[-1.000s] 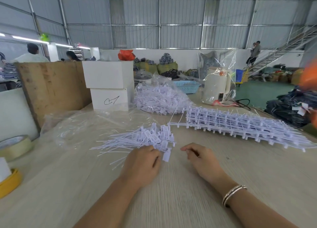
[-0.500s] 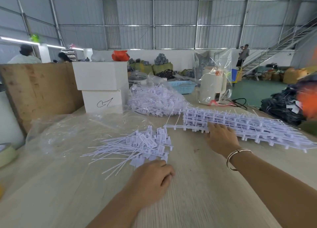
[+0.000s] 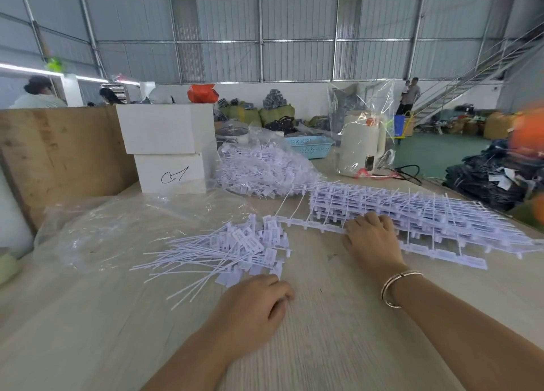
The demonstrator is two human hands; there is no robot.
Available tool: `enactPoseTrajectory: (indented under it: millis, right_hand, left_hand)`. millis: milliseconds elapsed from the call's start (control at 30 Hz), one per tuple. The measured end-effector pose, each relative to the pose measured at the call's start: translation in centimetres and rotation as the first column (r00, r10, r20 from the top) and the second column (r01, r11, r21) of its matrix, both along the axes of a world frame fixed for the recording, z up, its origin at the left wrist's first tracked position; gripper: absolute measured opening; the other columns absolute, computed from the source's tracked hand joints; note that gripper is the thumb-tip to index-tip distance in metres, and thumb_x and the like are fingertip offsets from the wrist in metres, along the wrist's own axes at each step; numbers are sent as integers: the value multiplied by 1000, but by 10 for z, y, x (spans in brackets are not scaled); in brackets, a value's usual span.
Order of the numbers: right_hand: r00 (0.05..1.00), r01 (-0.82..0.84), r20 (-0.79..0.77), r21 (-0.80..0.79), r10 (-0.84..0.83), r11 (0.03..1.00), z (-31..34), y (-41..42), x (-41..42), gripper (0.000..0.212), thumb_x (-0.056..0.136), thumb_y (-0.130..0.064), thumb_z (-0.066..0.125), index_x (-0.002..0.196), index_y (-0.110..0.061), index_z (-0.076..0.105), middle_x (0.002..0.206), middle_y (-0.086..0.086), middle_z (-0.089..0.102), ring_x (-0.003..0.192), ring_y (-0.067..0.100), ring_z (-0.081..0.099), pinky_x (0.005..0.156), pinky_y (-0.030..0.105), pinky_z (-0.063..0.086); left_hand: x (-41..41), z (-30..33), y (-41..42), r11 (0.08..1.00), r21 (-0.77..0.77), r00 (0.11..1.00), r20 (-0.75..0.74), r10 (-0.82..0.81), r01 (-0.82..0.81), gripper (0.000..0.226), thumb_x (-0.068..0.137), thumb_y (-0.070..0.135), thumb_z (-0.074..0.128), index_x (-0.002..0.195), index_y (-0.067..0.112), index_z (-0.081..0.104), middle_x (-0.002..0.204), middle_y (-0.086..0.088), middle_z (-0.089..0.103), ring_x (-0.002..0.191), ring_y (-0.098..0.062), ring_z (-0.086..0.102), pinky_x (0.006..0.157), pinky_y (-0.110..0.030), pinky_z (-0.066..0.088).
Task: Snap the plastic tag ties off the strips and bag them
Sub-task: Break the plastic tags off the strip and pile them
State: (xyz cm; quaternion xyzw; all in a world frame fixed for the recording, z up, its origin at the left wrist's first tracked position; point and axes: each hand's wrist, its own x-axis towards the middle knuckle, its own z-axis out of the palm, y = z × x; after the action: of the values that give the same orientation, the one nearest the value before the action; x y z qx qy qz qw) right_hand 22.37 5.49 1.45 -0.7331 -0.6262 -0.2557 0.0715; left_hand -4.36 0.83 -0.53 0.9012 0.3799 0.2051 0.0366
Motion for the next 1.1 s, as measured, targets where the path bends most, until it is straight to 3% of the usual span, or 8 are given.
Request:
enactPoseTrajectory:
  millis: [167, 300, 433, 533, 667, 833, 1000, 1100]
  right_hand:
    - [990, -44, -120, 200, 69, 979, 25, -8, -9, 36, 97, -44, 36, 109, -21, 60, 107, -1, 63, 105, 24, 50, 88, 37, 28]
    - [949, -41, -285, 308, 133, 951, 53, -18, -17, 37, 96, -43, 39, 113, -19, 61, 112, 2, 63, 108, 26, 48, 90, 40, 29]
    - [957, -169, -215, 134, 195, 976, 56, -28, -27, 34, 96, -43, 38, 112, -22, 59, 113, -3, 61, 111, 21, 46, 95, 37, 28]
    - [939, -258, -223, 44, 261, 965, 48, -30, -26, 33, 97, -38, 33, 109, -23, 60, 110, -3, 60, 112, 22, 48, 93, 38, 31]
    - [893, -155, -439, -95, 98, 983, 55, -21, -2, 35, 100, -30, 26, 114, -13, 53, 114, 11, 59, 111, 32, 53, 94, 44, 40]
    - [985, -35, -175, -240, -8, 970, 51, -10, 28, 37, 100, -30, 25, 131, -26, 43, 126, 5, 55, 117, 30, 49, 99, 50, 36]
    - [985, -19, -173, -199, -16, 980, 51, 0, 39, 34, 97, -31, 29, 119, -27, 56, 119, -2, 58, 115, 25, 50, 100, 46, 35]
    - [979, -21, -204, 2, 21, 1000, 54, -2, 35, 36, 94, -24, 31, 89, -15, 65, 88, 2, 63, 92, 23, 58, 84, 35, 37]
  left_hand:
    - [8, 9, -1, 938, -344, 963, 263, 52, 43, 16, 95, 31, 51, 96, 41, 63, 88, 20, 61, 79, 6, 55, 70, -14, 44]
    - [40, 41, 2, 615, -718, 787, 566, 247, 324, 21, 99, 31, 45, 101, 28, 65, 100, 7, 70, 88, -1, 66, 73, -18, 51]
    - [90, 74, 20, 376, -719, 487, 682, 546, 585, 37, 95, 45, 47, 104, 11, 59, 95, -7, 70, 82, -18, 68, 72, -31, 56]
    - [122, 82, 30, 402, -734, 303, 622, 722, 547, 29, 95, 32, 54, 82, 7, 58, 61, -6, 63, 56, -17, 59, 53, -27, 53]
    - [139, 76, 32, 478, -741, 183, 612, 769, 471, 23, 95, 18, 49, 76, 9, 59, 66, -7, 64, 48, -14, 57, 43, -20, 47]
    - [118, 86, 27, 704, -666, 176, 745, 643, 246, 28, 96, 15, 40, 74, 13, 56, 62, -6, 60, 49, -15, 56, 56, -27, 46]
    - [64, 105, 28, 698, -677, 256, 736, 627, 236, 28, 96, 16, 42, 77, 11, 61, 49, -4, 53, 40, -15, 51, 49, -24, 43]
    - [30, 113, 25, 711, -686, 387, 704, 596, 153, 32, 98, 18, 42, 72, 9, 59, 45, -2, 49, 38, -15, 47, 42, -19, 40]
